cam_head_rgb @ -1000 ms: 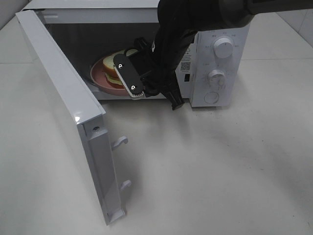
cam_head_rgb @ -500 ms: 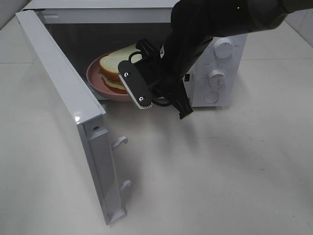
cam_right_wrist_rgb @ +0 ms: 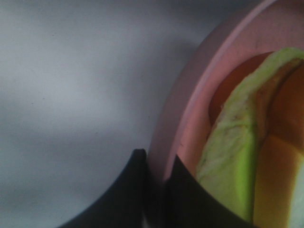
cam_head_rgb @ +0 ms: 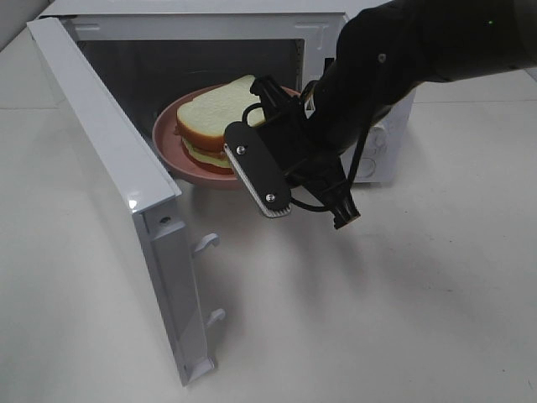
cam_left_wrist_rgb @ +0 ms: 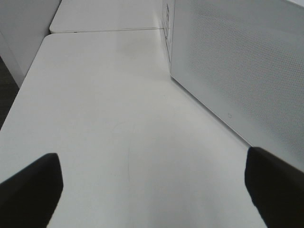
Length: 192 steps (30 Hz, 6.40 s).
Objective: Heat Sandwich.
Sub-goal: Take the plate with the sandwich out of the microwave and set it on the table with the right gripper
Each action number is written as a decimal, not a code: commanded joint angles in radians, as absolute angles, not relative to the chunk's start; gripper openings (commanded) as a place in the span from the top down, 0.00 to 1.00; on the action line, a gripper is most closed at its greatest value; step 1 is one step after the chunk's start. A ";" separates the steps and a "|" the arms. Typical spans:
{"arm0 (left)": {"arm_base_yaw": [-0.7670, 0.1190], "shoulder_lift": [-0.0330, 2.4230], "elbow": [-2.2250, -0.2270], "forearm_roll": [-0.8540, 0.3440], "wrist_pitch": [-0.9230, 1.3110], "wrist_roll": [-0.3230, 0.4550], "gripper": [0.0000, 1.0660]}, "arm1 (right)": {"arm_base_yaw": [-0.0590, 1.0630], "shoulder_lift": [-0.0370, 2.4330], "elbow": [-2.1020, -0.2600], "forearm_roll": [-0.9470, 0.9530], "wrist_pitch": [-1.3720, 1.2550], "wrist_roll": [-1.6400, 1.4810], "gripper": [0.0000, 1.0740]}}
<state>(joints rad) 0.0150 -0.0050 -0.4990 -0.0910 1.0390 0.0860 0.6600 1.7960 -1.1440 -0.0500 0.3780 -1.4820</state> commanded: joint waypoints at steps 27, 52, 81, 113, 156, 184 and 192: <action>0.017 -0.031 -0.496 -0.094 1.036 0.088 0.08 | 0.665 1.458 -0.822 -0.040 0.315 -1.443 1.00; 0.017 -0.031 -0.496 -0.094 1.036 0.088 0.08 | 0.665 1.139 -0.612 -0.173 0.444 -1.236 1.00; 0.017 -0.031 -0.496 -0.094 1.036 0.088 0.08 | 0.665 1.048 -0.569 -0.619 0.634 -0.493 1.00; 0.017 -0.031 -0.496 -0.094 1.036 0.088 0.08 | 0.661 1.132 -0.572 -0.820 0.948 0.358 1.00; 0.017 -0.031 -0.496 -0.094 1.036 0.088 0.08 | 0.311 1.647 -0.711 -1.000 0.709 0.792 1.00; 0.017 -0.031 -0.496 -0.094 1.036 0.088 0.08 | 0.266 1.921 -0.711 -1.244 0.586 1.102 0.99; 0.017 -0.031 -0.496 -0.094 1.036 0.088 0.08 | 0.266 1.921 -0.711 -1.234 0.589 1.101 0.93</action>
<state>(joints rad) 0.0150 -0.0050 -0.4990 -0.0910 1.0390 0.0860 0.2720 1.9120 -0.7090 -1.2290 0.5810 1.0960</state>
